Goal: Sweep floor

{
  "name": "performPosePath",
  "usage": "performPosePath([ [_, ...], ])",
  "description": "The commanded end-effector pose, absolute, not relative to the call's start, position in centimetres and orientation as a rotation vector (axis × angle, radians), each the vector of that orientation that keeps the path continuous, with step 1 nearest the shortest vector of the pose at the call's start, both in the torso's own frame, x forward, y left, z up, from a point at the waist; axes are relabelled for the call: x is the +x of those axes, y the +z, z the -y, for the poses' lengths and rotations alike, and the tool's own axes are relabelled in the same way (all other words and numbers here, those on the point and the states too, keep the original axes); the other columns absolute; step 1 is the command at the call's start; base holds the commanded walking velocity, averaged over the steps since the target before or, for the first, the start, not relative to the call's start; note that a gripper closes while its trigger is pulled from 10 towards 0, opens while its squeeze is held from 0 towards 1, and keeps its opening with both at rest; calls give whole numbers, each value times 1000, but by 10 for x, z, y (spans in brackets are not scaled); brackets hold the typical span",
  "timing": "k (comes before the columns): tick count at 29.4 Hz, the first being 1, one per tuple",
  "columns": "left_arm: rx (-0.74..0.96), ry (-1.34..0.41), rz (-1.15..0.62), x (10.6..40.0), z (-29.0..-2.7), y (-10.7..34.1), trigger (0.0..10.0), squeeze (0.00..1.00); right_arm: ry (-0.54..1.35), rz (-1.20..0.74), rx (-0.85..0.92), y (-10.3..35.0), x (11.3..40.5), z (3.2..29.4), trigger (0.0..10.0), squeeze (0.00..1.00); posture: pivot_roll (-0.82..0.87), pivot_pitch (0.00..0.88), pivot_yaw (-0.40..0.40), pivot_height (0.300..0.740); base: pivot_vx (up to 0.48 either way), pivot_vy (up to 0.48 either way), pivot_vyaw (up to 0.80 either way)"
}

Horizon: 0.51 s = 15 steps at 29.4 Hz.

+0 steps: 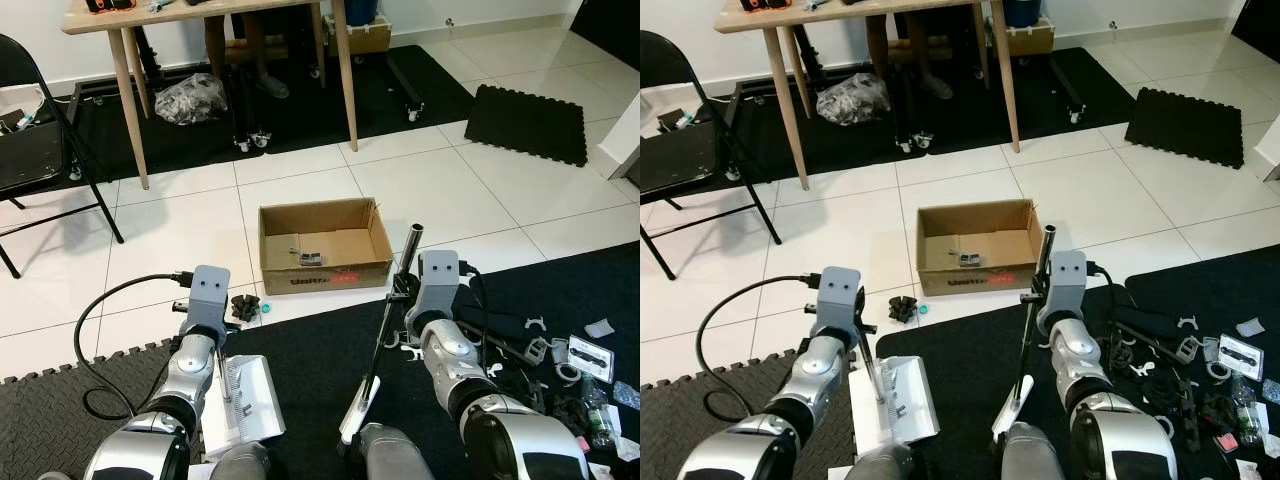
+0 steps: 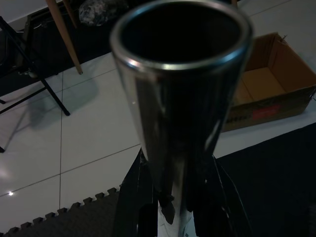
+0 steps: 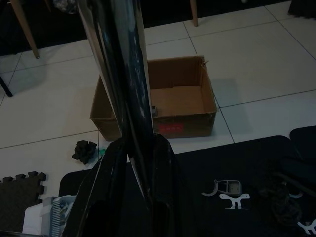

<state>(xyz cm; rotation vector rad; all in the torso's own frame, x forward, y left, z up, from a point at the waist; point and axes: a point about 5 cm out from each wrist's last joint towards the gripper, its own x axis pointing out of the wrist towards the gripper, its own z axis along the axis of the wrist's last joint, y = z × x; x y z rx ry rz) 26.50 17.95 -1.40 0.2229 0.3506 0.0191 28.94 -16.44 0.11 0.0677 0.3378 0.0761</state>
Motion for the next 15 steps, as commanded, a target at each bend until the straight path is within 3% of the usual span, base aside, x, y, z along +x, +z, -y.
performPosePath([
  [1, 288, 79, -481, 246, -198, -32, 10000, 0, 72, -391, 70, -8, 282, 163, 10000, 0, -23, 2, 44, 740, 0, 0, 0],
  [15, 290, 78, -482, 246, -197, -32, 10000, 0, 71, -392, 69, -8, 282, 164, 10000, 0, -24, 2, 44, 740, 0, 0, 0],
])
